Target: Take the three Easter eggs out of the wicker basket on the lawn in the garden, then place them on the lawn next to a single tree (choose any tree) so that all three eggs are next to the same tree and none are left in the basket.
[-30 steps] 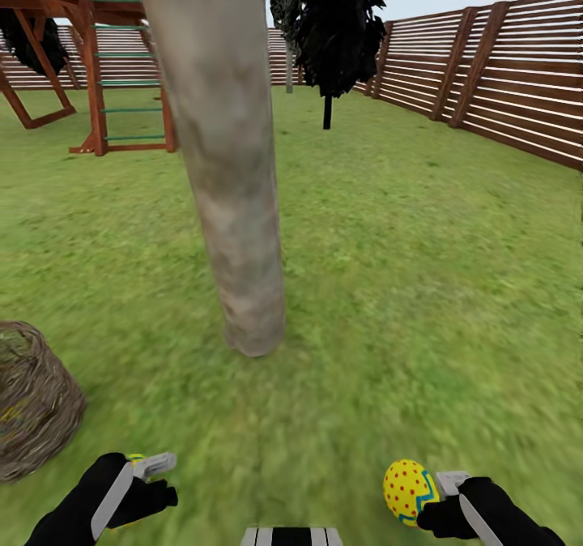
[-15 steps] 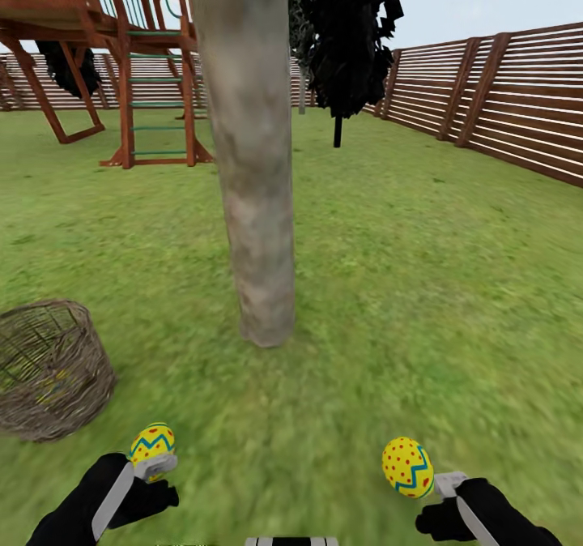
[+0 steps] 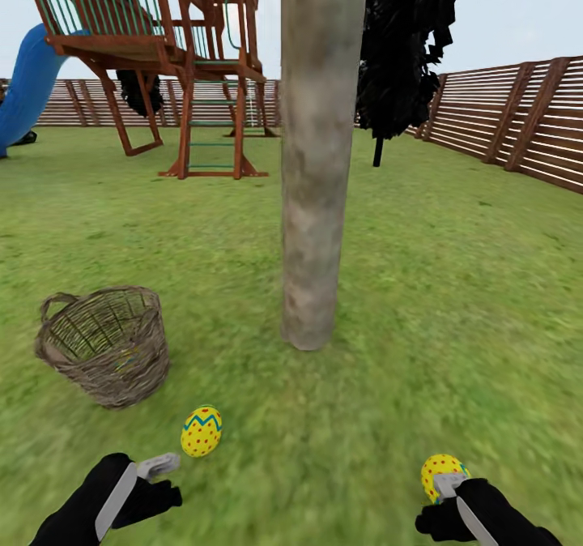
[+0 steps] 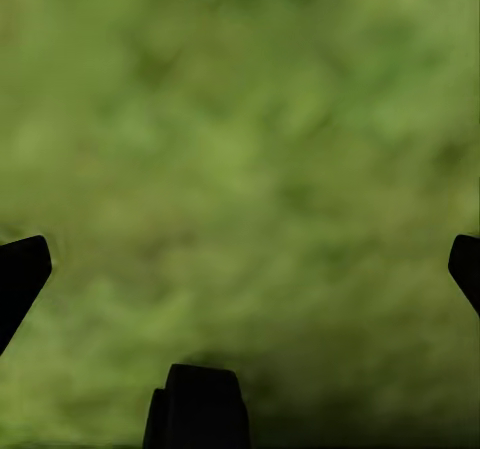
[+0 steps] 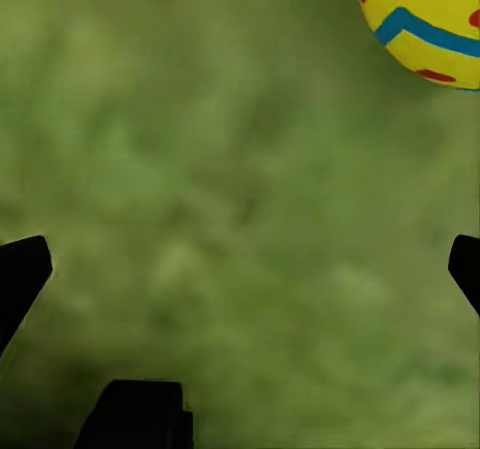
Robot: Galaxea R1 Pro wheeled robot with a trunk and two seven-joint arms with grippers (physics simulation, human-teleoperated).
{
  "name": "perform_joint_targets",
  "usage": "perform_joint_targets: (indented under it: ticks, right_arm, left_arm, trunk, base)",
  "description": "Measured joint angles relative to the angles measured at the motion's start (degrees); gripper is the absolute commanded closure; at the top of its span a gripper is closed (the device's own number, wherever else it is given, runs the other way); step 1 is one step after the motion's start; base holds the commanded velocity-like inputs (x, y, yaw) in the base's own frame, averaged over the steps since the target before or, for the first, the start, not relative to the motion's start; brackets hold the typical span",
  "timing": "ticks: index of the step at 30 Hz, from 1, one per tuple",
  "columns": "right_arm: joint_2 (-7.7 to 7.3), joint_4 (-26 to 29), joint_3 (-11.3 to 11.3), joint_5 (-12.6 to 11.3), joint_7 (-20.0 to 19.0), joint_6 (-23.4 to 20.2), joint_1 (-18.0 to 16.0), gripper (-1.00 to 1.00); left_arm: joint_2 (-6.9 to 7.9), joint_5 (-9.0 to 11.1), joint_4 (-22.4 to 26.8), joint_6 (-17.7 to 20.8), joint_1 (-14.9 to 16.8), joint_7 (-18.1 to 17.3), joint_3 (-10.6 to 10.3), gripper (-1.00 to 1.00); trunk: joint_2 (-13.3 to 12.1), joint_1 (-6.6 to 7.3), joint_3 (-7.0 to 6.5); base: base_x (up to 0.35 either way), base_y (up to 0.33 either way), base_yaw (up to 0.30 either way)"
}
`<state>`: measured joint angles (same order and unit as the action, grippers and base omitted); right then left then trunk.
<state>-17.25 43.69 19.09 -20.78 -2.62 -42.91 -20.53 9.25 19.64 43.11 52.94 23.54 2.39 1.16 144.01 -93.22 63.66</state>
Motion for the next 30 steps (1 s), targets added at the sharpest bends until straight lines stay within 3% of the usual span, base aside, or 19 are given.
perform_joint_targets:
  ticks: [26, 30]
  right_arm:
    - [0.0, 0.0, -0.05, -0.05, -0.02, 0.01, 0.0, -1.0]
    - [0.0, 0.0, -0.04, -0.03, 0.0, 0.01, 0.0, -1.0]
  left_arm:
    - [0.72, 0.01, 0.18, 0.09, 0.0, -0.16, 0.09, -1.0]
    - [0.78, -0.01, 0.18, 0.09, 0.0, -0.28, 2.14, -1.0]
  trunk:
    - [-0.35, 0.67, -5.77]
    - [-0.4, 0.78, -6.65]
  base:
    - [-0.181, 0.239, 0.01]
    - [-0.167, 0.244, 0.0]
